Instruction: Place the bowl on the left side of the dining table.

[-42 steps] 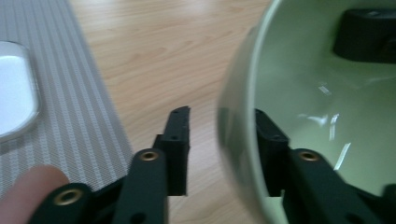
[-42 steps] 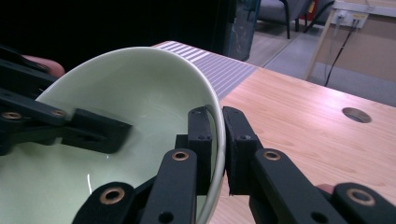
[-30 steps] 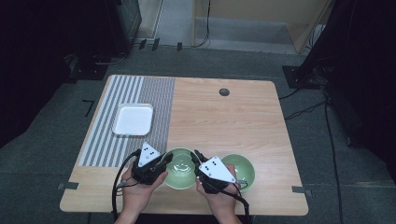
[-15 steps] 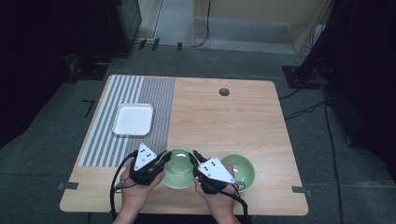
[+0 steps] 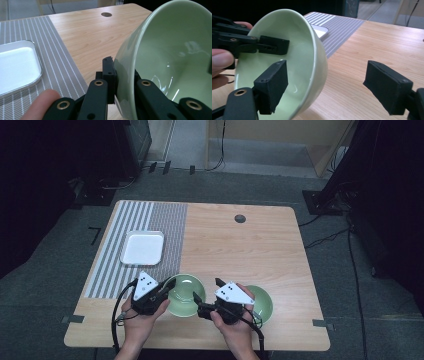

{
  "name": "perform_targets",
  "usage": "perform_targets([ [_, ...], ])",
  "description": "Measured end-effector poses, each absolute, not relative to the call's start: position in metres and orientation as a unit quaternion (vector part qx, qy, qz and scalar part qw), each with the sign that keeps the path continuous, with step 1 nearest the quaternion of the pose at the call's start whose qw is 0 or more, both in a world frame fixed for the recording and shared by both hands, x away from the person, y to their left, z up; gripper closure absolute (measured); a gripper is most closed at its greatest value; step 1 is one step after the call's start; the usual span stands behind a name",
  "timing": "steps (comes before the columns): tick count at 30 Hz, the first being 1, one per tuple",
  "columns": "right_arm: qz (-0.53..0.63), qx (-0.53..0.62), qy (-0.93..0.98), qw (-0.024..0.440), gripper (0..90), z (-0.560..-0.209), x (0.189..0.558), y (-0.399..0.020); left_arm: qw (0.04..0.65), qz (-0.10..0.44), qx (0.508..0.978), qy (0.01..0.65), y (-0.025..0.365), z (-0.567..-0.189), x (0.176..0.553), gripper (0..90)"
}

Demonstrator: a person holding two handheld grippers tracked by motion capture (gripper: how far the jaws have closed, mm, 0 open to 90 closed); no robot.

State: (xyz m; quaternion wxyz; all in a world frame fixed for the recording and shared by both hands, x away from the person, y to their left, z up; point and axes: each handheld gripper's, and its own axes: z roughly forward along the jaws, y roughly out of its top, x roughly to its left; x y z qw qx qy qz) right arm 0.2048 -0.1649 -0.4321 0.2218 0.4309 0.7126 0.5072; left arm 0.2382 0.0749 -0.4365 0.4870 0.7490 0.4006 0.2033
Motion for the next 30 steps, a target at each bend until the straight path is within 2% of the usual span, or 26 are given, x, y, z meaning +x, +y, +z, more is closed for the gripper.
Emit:
perform_targets([
  [30,0.514,0.465,0.681,0.236,18.8,-0.424,0.211,-0.194,0.5,0.216,0.71,0.447,0.12,-0.436,0.252,83.4],
])
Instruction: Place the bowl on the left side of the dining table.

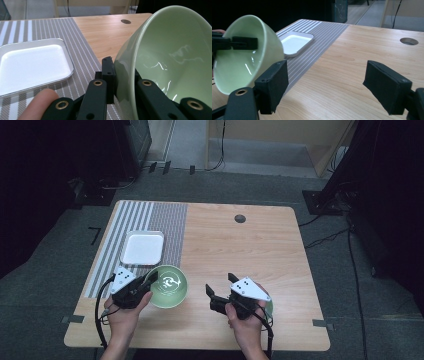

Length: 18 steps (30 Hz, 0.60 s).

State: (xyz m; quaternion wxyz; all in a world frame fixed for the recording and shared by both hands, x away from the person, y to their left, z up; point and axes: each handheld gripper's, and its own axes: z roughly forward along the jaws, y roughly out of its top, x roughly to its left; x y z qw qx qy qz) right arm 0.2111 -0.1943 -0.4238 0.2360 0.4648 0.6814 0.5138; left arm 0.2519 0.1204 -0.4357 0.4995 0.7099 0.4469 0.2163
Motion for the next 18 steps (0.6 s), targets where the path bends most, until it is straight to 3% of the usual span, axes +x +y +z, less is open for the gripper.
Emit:
perform_targets([
  [18,0.494,0.488,0.674,0.252,18.4,-0.428,0.22,-0.219,0.5,0.225,0.69,0.473,0.149,-0.436,0.259,83.4],
])
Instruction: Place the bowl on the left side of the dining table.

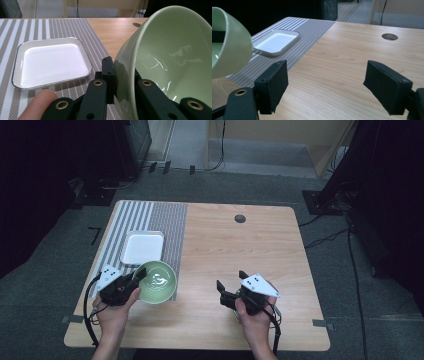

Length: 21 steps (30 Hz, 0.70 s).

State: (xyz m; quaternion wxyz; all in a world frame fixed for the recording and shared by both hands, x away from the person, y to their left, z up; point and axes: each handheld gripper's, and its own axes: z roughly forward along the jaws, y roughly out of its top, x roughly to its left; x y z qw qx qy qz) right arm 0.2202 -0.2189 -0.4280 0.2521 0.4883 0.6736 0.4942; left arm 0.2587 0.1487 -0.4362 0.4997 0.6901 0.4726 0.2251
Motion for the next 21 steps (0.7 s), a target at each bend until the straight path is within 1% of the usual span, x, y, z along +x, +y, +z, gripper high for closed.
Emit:
perform_targets([
  [21,0.475,0.527,0.648,0.276,17.8,-0.431,0.229,-0.263,0.494,0.231,0.671,0.502,0.172,-0.444,0.266,83.5],
])
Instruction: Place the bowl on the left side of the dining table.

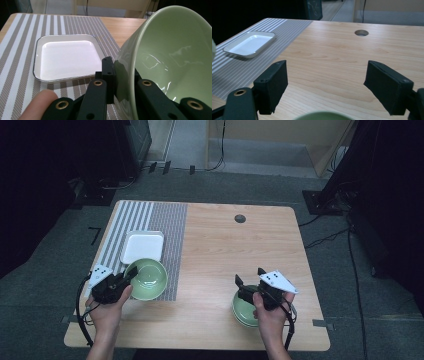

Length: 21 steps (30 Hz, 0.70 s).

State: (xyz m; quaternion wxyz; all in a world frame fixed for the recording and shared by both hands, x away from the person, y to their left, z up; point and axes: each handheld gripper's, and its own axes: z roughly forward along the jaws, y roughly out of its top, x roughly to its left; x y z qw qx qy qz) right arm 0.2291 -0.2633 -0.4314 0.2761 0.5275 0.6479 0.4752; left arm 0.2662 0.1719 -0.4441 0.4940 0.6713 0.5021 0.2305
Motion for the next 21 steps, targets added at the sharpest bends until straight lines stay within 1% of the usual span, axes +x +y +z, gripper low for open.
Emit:
perform_targets([
  [7,0.47,0.544,0.636,0.28,17.8,-0.433,0.231,-0.278,0.494,0.229,0.666,0.51,0.179,-0.447,0.269,83.6],
  [16,0.468,0.553,0.635,0.268,17.9,-0.43,0.23,-0.291,0.5,0.222,0.655,0.521,0.185,-0.446,0.272,83.7],
  [21,0.461,0.551,0.642,0.269,17.9,-0.433,0.228,-0.299,0.5,0.223,0.648,0.529,0.191,-0.444,0.274,83.6],
])
